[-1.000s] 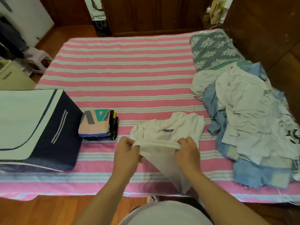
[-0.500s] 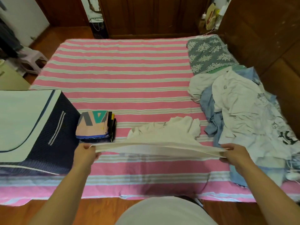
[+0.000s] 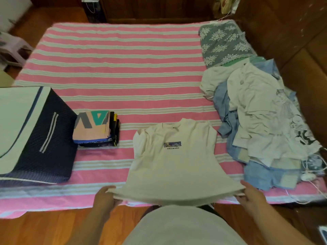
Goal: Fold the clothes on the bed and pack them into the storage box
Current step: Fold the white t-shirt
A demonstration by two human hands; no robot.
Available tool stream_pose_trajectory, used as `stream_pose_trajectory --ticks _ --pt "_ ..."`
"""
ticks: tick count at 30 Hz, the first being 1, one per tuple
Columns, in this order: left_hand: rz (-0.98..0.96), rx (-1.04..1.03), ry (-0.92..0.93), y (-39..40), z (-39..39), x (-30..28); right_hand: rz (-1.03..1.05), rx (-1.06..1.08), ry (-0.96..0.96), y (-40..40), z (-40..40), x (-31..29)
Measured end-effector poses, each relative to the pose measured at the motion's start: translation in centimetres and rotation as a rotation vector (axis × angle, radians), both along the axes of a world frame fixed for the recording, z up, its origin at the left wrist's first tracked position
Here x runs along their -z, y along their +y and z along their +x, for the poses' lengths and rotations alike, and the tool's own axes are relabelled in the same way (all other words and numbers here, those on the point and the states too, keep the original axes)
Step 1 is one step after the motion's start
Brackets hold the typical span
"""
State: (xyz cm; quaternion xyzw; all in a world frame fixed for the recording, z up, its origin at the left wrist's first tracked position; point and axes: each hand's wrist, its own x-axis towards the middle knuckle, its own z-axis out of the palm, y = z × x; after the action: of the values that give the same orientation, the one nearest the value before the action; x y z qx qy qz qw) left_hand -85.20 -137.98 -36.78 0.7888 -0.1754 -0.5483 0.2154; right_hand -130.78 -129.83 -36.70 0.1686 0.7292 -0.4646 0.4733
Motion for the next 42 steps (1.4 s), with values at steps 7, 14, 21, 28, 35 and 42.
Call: stream_pose_trajectory --ticks 7,14,21,28,35,42 --pt "-0.537 -0.057 0.182 -25.6 -4.5 -17.6 -0.46 -0.036 0.047 -24.2 -7.6 -17.1" --pt "-0.983 -0.187 0.269 -32.0 -7.3 -39.9 -0.831 -0.002 0.244 -29.4 -7.4 -38.3" --pt "-1.055 -0.217 0.12 -25.4 -4.5 -34.7 -0.873 -0.121 0.323 -23.5 -5.5 -35.5" --pt "-0.709 -0.019 -0.038 -15.0 -1.5 -14.1 -0.607 -0.236 0.229 -16.4 -5.5 -17.1" --pt "-0.248 0.03 -0.05 -7.7 -1.2 8.7 -0.158 -0.338 0.184 -9.9 -3.7 7.7" --pt "-0.04 -0.099 -0.059 -5.3 0.4 23.7 0.062 -0.342 0.153 -5.0 -2.8 23.6"
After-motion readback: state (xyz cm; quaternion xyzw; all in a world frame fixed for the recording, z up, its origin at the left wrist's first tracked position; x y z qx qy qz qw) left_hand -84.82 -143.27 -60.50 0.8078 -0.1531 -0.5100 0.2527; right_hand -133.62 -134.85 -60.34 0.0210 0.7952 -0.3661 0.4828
